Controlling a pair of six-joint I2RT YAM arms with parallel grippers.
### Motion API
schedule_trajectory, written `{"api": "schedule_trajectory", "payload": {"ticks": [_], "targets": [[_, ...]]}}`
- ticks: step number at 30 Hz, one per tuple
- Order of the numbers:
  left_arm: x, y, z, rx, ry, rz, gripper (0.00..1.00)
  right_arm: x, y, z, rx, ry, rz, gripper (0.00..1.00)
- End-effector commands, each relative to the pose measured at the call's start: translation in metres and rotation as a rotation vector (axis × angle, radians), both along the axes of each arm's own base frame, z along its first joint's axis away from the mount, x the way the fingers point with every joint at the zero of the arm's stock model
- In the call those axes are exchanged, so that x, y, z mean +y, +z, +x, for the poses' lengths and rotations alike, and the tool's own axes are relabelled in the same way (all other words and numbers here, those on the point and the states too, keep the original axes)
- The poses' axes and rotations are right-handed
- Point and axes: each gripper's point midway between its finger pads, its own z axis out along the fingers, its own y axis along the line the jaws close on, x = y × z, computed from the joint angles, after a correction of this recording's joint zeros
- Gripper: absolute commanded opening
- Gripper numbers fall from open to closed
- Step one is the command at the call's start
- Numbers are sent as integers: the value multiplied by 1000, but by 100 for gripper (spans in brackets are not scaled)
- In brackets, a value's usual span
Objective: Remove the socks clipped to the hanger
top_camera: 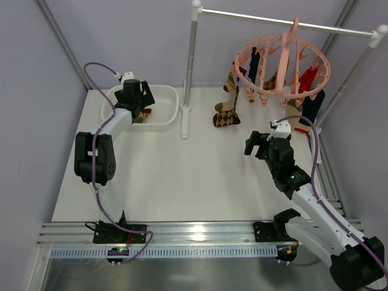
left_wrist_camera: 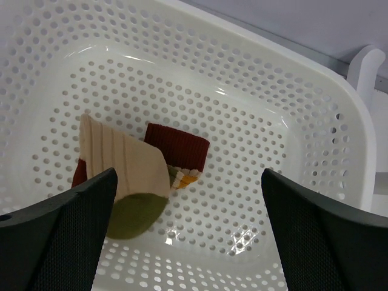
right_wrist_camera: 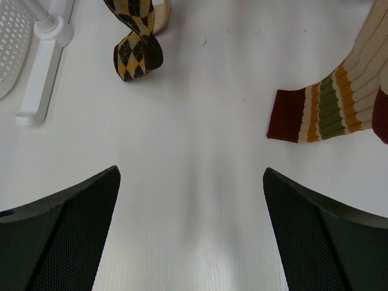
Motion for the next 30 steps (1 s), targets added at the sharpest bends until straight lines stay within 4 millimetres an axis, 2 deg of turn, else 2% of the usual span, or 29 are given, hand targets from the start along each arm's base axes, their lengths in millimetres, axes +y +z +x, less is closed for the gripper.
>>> {"api": "schedule_trajectory", "payload": {"ticks": [1,6,9,14,17,18,20,21,22,24,25,27,28,30], "targets": [[8,36,6,-86,34,-3,100,2,16,5,-54,0,17,100],[10,47,0,-114,46,-14,100,3,15,5,-51,3,18,100],[3,49,-7,-124,47,-53,100,2,16,5,-53,2,16,100],[-24,50,-21,-153,12,-80,100,-1,20,1,-61,-9,18,100],[-58,52,-29,-162,-71,-93,100,-2,23,-2,-71,-9,23,99],[-82,53,-35,-172,-138,-111,100,-3,25,-3,-73,-12,21,100],[-109,57,-41,-198,-215,-123,99,-6,26,-5,-77,-22,21,100],[-133,53,-50,-197,-274,-130,100,-7,27,-5,-78,-27,20,100],[-155,63,-55,-231,-342,-158,100,-9,27,-7,-73,-33,18,100],[-182,66,-65,-251,-415,-176,99,-13,31,-10,-79,-48,15,100],[-210,68,-75,-267,-480,-195,100,-14,33,-11,-84,-51,15,99],[-236,76,-85,-299,-543,-228,100,-17,37,-15,-99,-57,16,100],[-254,86,-90,-340,-583,-260,100,-18,39,-17,-105,-61,21,100],[-278,85,-97,-351,-647,-305,100,-20,45,-21,-122,-62,26,100]]}}
